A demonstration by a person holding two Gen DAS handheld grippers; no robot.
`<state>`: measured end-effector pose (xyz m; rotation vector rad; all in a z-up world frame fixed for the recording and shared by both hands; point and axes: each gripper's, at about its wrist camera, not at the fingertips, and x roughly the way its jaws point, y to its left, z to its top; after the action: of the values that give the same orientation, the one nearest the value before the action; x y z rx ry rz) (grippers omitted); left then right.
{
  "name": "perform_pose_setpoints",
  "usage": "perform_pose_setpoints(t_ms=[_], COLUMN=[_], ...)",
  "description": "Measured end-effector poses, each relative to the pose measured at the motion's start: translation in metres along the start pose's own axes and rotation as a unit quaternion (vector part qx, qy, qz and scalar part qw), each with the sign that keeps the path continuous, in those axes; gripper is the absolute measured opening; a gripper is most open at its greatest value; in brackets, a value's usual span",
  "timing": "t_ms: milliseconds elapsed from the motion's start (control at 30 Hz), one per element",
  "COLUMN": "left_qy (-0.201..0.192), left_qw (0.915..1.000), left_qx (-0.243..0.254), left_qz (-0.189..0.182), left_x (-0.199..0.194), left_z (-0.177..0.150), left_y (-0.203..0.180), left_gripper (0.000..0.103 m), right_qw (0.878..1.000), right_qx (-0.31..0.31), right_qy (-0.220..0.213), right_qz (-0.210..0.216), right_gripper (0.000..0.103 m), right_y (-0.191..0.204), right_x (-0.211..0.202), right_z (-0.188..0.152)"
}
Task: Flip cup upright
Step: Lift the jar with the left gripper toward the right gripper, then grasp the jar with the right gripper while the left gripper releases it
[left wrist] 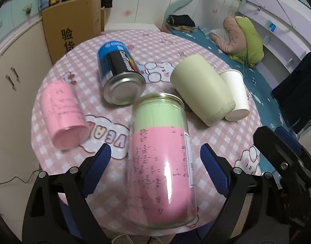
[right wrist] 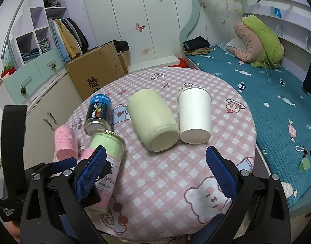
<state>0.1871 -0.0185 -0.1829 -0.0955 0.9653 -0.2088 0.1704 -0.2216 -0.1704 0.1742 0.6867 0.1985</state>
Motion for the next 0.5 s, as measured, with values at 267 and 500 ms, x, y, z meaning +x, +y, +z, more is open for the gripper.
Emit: perform_pose_setpoints(t_ms=[267,500], left_qy=[-0.038,-0.060], left_qw=[0.9992,0.9963], left_qx=[-0.006,-0.014], left_qz=[0.010,0.060], left_x=[-0.040,-0.055], left_z=[-0.003,-0.006], left_y=[0.035,0.079], left_gripper=[0.091,0.091], right_qw=[1.000,0.997], right_qx=[0.001,0.004], right_qy=[0.015,0.061], right_qz=[0.024,0.046], right_gripper=[0.095,0.095], right_y=[0.024,0.051], right_x=[0.005,0.036], right_z=[0.006,0.006])
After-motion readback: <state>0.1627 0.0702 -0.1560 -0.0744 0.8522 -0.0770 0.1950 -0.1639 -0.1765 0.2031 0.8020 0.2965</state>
